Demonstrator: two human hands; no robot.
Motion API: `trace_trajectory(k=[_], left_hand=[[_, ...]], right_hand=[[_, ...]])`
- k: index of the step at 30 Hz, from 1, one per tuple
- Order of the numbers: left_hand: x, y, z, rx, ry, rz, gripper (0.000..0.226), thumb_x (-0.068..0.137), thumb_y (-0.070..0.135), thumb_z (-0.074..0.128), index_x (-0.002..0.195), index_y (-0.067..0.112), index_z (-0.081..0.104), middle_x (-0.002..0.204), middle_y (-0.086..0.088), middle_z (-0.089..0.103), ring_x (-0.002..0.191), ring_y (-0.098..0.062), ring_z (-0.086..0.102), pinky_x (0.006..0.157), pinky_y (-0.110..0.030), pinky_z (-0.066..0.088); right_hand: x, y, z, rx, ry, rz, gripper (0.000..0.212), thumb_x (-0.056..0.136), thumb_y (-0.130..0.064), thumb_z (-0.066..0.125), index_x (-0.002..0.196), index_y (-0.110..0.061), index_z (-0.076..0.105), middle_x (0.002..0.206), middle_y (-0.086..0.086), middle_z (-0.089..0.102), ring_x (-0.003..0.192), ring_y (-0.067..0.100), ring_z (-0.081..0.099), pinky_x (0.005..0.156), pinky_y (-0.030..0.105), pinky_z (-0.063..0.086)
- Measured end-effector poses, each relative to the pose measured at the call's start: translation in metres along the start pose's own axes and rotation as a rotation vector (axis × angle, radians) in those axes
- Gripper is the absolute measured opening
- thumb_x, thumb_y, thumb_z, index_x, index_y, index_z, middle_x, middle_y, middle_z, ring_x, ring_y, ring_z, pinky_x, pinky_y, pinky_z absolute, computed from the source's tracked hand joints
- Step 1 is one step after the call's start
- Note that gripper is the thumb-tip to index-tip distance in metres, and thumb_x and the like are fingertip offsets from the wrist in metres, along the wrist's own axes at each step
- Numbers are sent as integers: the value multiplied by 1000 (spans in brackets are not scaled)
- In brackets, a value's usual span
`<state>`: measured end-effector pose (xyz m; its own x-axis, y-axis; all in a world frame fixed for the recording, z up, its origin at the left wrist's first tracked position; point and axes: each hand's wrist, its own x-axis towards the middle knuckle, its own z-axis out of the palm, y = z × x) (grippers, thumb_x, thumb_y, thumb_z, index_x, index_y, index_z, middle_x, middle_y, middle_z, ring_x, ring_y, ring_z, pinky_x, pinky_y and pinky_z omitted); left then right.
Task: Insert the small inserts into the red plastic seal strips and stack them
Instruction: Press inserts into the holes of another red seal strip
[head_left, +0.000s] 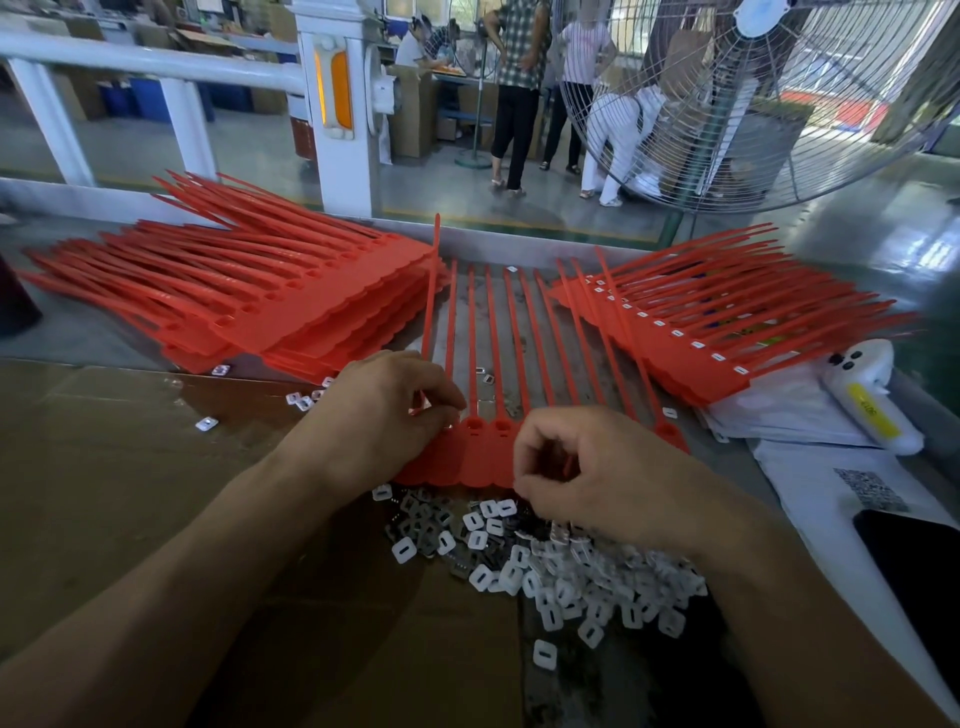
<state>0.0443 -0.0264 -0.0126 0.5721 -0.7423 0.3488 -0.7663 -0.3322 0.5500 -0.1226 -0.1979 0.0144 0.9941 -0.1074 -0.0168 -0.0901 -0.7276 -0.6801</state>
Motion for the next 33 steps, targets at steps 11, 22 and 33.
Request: trace_trajectory(k=[11, 22, 33], left_hand=[[-6, 19, 7, -204, 39, 302, 20, 87, 24, 77, 104, 33, 68, 95, 18, 65, 85, -9, 64, 70, -15, 49], [-4, 17, 4, -83, 39, 402, 11, 89, 27, 74, 100, 24, 73, 95, 16, 66, 86, -3, 61, 76, -11, 44], [3, -2, -2, -109, 201, 55, 10, 87, 21, 77, 92, 29, 72, 89, 19, 66, 85, -2, 62, 74, -23, 51]], right_hand=[[13, 13, 11, 488, 244, 38, 5, 89, -28, 76, 89, -28, 71, 71, -2, 67, 59, 15, 59, 62, 25, 51], [16, 9, 16, 513, 281, 29, 24, 93, -16, 75, 112, -28, 64, 97, -5, 76, 71, 8, 65, 64, 24, 52], [12, -11, 32, -103, -1, -93, 15, 90, -39, 77, 103, -32, 74, 98, -20, 66, 91, -5, 63, 78, 16, 47]])
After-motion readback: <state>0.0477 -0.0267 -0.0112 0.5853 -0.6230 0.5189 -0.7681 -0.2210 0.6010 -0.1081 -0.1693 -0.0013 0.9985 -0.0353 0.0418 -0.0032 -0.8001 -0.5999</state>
